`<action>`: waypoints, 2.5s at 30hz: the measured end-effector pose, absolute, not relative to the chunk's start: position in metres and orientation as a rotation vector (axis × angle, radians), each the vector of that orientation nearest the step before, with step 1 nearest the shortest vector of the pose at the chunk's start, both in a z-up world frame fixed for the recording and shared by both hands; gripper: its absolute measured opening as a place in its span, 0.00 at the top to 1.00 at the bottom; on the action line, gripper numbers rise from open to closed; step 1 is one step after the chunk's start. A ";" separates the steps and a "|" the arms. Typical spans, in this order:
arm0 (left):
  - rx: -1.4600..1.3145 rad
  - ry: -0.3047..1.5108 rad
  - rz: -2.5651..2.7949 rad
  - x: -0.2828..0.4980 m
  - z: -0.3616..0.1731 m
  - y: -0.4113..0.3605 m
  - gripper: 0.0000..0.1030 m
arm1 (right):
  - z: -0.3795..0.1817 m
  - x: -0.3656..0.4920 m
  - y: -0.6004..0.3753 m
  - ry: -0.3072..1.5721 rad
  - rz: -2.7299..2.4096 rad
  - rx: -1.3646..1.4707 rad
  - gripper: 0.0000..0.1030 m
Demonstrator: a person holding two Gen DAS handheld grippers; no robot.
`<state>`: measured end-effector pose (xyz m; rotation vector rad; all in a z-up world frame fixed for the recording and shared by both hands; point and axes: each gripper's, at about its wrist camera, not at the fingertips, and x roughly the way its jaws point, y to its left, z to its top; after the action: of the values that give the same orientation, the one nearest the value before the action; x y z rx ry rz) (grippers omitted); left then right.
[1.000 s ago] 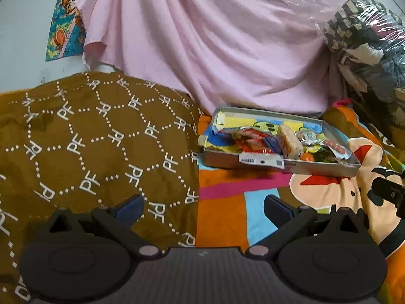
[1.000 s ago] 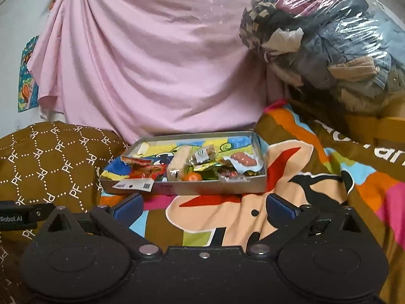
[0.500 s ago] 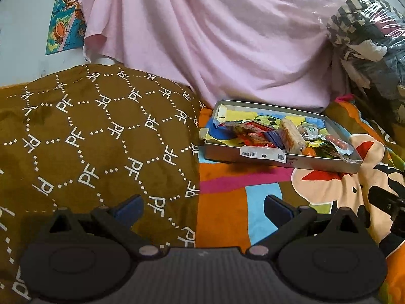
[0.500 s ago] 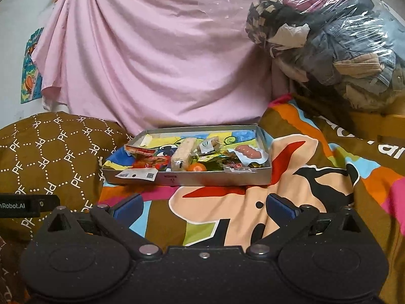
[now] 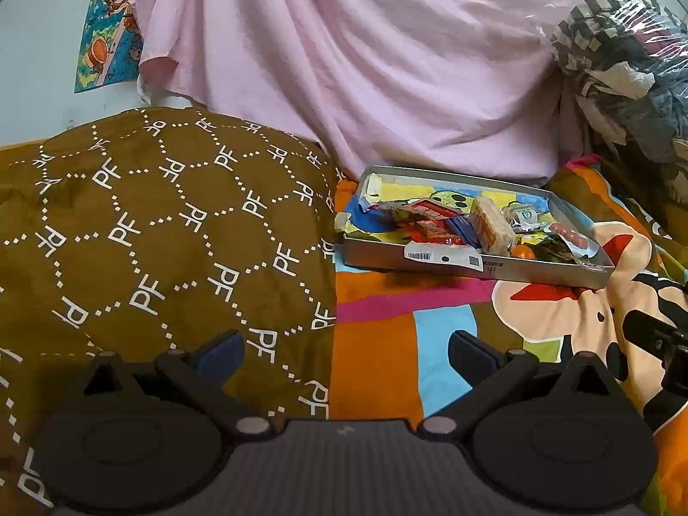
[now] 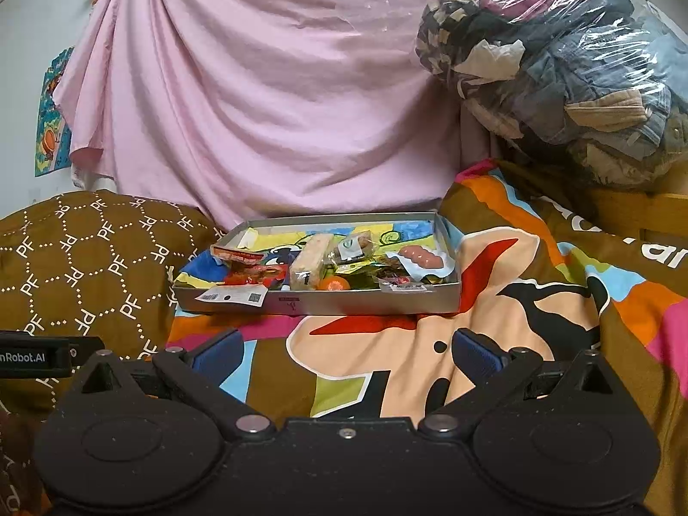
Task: Organize snacks
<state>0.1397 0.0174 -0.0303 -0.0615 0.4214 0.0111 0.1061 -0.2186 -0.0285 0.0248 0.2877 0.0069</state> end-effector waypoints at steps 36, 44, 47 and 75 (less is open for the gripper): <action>-0.048 0.413 0.007 0.139 -0.030 0.016 0.00 | -0.029 0.107 -0.218 0.292 0.007 0.023 0.01; -0.046 0.411 0.006 0.138 -0.029 0.016 0.00 | -0.029 0.107 -0.217 0.293 0.007 0.023 0.01; -0.046 0.411 0.006 0.138 -0.030 0.016 0.00 | -0.029 0.107 -0.217 0.293 0.007 0.023 0.01; -0.037 0.406 -0.001 0.138 -0.030 0.014 0.00 | -0.028 0.107 -0.218 0.294 0.006 0.022 0.01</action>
<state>0.1379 0.0139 -0.0295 -0.0371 0.4064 -0.0006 0.1075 -0.2175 -0.0284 0.0225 0.2940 0.0062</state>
